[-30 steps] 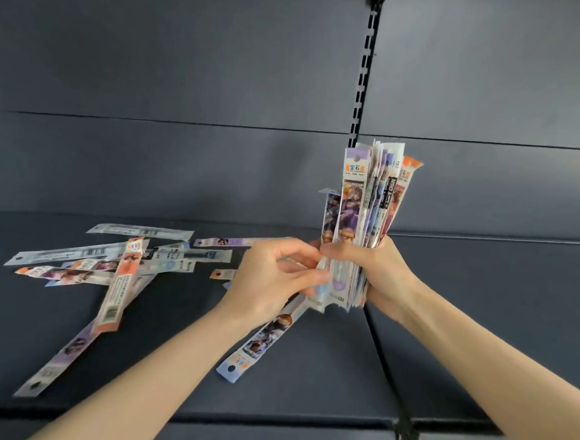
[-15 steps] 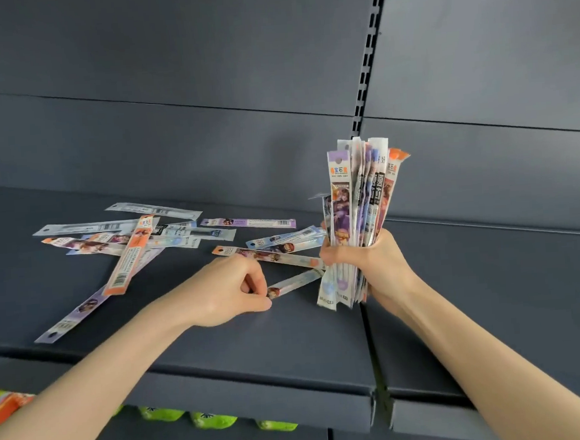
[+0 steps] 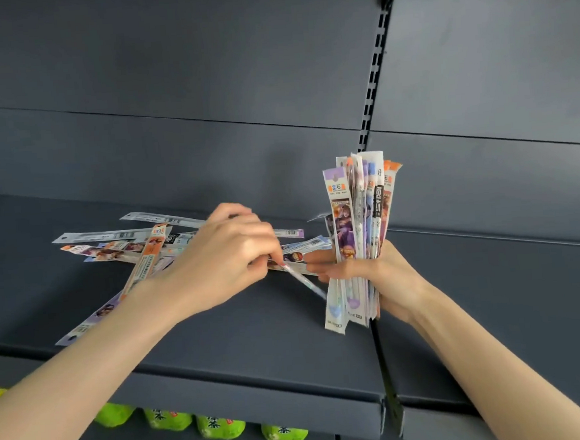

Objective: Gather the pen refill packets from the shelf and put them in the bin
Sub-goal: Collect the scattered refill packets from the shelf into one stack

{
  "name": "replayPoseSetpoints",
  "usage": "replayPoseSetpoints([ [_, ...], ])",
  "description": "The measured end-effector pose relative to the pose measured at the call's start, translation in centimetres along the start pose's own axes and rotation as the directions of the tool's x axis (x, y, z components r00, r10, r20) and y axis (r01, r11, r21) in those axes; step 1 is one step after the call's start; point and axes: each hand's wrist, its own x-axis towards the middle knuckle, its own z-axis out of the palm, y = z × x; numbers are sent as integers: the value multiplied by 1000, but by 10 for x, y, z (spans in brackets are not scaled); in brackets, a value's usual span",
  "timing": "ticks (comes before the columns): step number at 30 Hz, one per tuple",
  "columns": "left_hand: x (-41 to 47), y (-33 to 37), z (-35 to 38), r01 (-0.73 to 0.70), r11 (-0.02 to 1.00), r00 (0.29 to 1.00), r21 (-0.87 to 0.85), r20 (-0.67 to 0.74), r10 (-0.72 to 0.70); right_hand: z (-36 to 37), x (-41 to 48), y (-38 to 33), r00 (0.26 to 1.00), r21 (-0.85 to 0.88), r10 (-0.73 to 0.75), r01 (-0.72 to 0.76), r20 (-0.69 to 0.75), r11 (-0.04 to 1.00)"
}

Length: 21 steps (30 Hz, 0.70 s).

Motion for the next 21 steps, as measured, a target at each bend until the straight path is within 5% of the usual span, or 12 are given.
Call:
replayPoseSetpoints([
  [4,16,4,11,49,992,974,-119,-213,-73,7,-1,-1,996,20,31,-32,79,999],
  [6,21,14,18,157,944,922,-289,-300,-246,9,-1,-1,1000,38,1,-2,28,999],
  [9,29,36,20,307,560,777,-769,-138,-614,10,-1,0,998,64,-32,35,-51,997],
  [11,38,45,21,341,293,729,-893,54,-682,11,0,2,997,58,-39,43,-72,997],
  [18,47,43,28,383,448,844,-808,108,-526,4,6,5,982,167,-122,146,-144,975],
  [21,47,41,28,401,463,841,-790,118,-528,0,6,5,969,192,-164,199,-182,961],
])
